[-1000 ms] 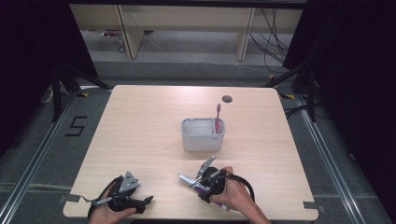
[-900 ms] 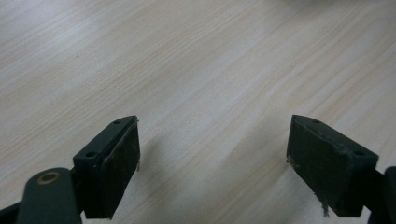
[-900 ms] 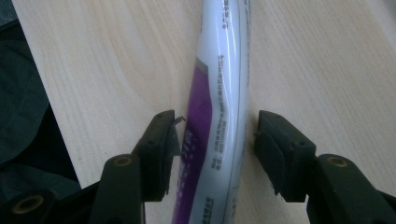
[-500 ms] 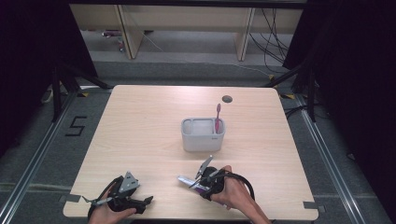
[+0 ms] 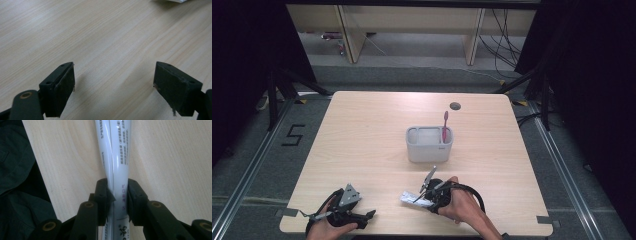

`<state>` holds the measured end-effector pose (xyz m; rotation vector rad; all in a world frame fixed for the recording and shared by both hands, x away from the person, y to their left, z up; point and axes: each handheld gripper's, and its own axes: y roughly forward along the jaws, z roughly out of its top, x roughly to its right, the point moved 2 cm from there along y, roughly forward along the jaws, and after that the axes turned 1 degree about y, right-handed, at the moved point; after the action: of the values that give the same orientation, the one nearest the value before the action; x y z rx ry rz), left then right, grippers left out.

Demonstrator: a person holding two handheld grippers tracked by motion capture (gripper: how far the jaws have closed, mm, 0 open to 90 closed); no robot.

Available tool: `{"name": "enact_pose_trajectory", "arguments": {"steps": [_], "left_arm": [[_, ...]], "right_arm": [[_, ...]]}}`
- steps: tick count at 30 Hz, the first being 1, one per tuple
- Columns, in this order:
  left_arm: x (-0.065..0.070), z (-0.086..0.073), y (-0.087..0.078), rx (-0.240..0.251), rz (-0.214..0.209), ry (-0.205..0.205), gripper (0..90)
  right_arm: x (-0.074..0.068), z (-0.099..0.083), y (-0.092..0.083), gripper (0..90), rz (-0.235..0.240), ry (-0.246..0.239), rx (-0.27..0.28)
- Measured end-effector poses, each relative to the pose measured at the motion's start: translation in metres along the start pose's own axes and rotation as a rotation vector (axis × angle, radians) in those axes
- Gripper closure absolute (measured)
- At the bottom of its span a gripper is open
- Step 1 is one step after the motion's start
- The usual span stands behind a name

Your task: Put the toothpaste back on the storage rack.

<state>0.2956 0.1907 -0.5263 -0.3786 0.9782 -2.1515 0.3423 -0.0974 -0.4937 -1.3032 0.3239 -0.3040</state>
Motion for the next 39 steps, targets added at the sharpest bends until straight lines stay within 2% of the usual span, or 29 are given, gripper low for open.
{"name": "enact_pose_trajectory", "arguments": {"steps": [3,4,6,7,8,9,11,12,17,19,20,24,26,28,31,32,33,34,35,39], "left_arm": [[-0.0003,0.0000,-0.0002,-0.006,0.005,0.004,16.8],[0.0004,0.0001,0.0006,0.008,0.002,-0.009,16.8],[-0.0001,0.0000,-0.0001,0.001,0.000,-0.001,16.8],[-0.0004,-0.0001,-0.0001,-0.001,0.003,0.002,16.8],[0.0005,0.0002,0.0010,0.012,0.008,-0.014,16.8],[-0.0003,0.0000,-0.0004,-0.003,-0.001,0.004,16.8],[-0.0002,0.0000,0.0001,0.000,0.004,0.000,16.8],[0.0005,0.0001,0.0009,0.011,0.007,-0.012,16.8],[0.0003,0.0001,0.0007,0.009,0.008,-0.010,16.8],[-0.0002,0.0000,-0.0004,-0.001,0.001,0.002,16.8],[-0.0002,0.0000,-0.0005,-0.001,0.001,0.002,16.8],[-0.0004,0.0000,-0.0006,0.000,0.001,0.002,16.8],[-0.0007,0.0001,-0.0007,0.001,0.002,0.004,16.8],[-0.0009,0.0001,-0.0008,0.001,0.002,0.005,16.8],[-0.0010,0.0002,-0.0010,0.002,0.002,0.006,16.9],[-0.0012,0.0002,-0.0012,0.002,0.003,0.007,16.9],[-0.0013,0.0003,-0.0015,0.003,0.003,0.008,16.9],[-0.0014,0.0005,-0.0022,-0.004,0.002,0.007,16.9],[-0.0012,0.0004,-0.0016,0.010,0.004,0.001,16.8],[-0.0008,0.0005,-0.0017,0.016,0.006,-0.010,16.9]], "right_arm": [[-0.0003,0.0020,0.0009,72.6,-0.007,-0.007,-0.021],[-0.0008,0.0030,0.0014,72.5,-0.008,-0.007,-0.032],[-0.0012,0.0038,0.0026,72.5,-0.012,-0.006,-0.039],[-0.0007,0.0045,0.0029,72.5,-0.016,-0.023,-0.047],[-0.0012,0.0048,0.0032,72.5,-0.015,-0.019,-0.047],[-0.0009,0.0051,0.0039,72.5,-0.010,-0.026,-0.044],[-0.0022,0.0051,0.0038,72.5,-0.015,-0.005,-0.054],[-0.0018,0.0055,0.0042,72.5,-0.016,-0.015,-0.058],[-0.0019,0.0066,0.0049,72.7,-0.015,-0.024,-0.071],[-0.0026,0.0071,0.0049,72.8,-0.021,-0.030,-0.077],[-0.0043,0.0072,0.0047,73.0,-0.027,-0.015,-0.081],[-0.0029,0.0075,0.0060,73.5,-0.030,-0.059,-0.073],[-0.0050,0.0075,0.0058,74.0,-0.041,-0.050,-0.074],[-0.0025,0.0075,0.0060,74.4,-0.038,-0.095,-0.065],[-0.0044,0.0072,0.0041,74.7,-0.045,-0.051,-0.069],[-0.0019,0.0068,0.0050,74.7,-0.045,-0.071,-0.059],[-0.0037,0.0066,0.0036,74.8,-0.044,-0.034,-0.066],[-0.0015,0.0062,0.0031,74.8,-0.044,-0.045,-0.058],[-0.0011,0.0056,0.0024,74.9,-0.035,-0.033,-0.049],[0.0019,0.0040,-0.0030,75.0,-0.030,-0.033,-0.014]]}}
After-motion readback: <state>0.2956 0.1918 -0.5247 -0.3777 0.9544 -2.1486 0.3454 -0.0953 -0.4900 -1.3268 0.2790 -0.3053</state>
